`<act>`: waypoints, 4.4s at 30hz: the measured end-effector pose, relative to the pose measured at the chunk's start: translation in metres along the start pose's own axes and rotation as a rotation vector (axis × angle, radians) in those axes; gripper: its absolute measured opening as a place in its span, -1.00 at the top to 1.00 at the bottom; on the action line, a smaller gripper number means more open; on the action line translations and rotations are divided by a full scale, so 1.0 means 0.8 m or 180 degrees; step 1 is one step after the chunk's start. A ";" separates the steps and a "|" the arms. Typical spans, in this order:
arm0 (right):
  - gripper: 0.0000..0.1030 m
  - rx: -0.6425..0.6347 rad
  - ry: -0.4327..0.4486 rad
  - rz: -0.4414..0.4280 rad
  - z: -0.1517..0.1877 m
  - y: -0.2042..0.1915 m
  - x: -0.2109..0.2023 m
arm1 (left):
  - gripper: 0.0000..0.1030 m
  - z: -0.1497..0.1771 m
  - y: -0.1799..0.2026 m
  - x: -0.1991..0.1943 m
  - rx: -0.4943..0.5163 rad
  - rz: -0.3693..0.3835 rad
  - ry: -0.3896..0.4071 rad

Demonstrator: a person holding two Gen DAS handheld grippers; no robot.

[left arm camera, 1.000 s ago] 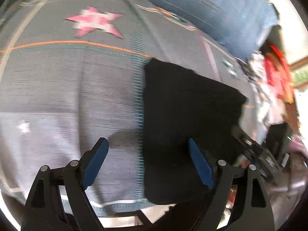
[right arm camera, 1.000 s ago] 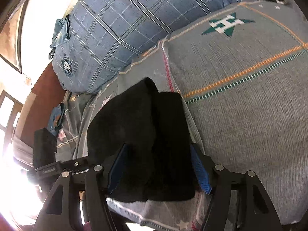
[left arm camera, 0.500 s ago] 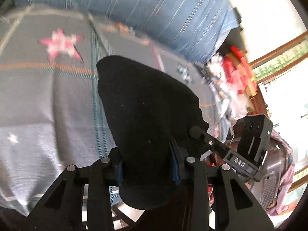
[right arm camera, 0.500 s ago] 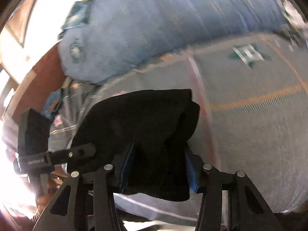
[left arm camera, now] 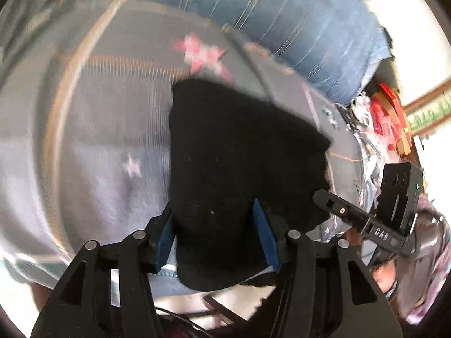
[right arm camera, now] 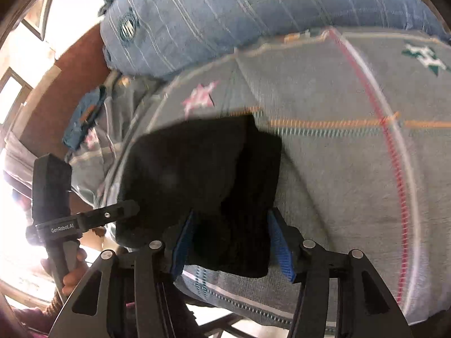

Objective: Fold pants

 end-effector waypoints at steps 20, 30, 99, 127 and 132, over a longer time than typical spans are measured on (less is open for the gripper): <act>0.84 -0.0432 0.0488 0.0119 -0.060 -0.026 0.011 | -0.39 -0.050 0.009 0.008 0.0690 -0.0858 0.0415; 0.48 -0.0028 0.0271 -0.0024 -0.039 0.001 0.018 | -0.40 -0.061 -0.017 0.023 0.0437 -0.0713 0.0122; 0.24 -0.0103 0.0608 0.0060 -0.135 0.014 0.027 | -0.06 -0.152 0.045 0.077 0.0517 -0.0494 0.0121; -0.99 -0.0853 0.0953 0.1898 -0.141 0.018 -0.030 | -0.47 -0.148 0.009 0.055 0.0204 -0.1557 0.0870; -0.99 -0.0823 0.0952 0.1756 -0.134 0.016 -0.038 | -0.56 -0.137 0.010 0.047 0.0162 -0.1562 0.0936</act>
Point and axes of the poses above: each gripper's, at about its wrist camera, not at the fingertips, and x roughly the way its jaws point, y to its right, z to its underside, the point moved 9 cm from there along x, roughly the way its jaws point, and after that the axes turned 7 degrees about y, right-handed, at the moved point
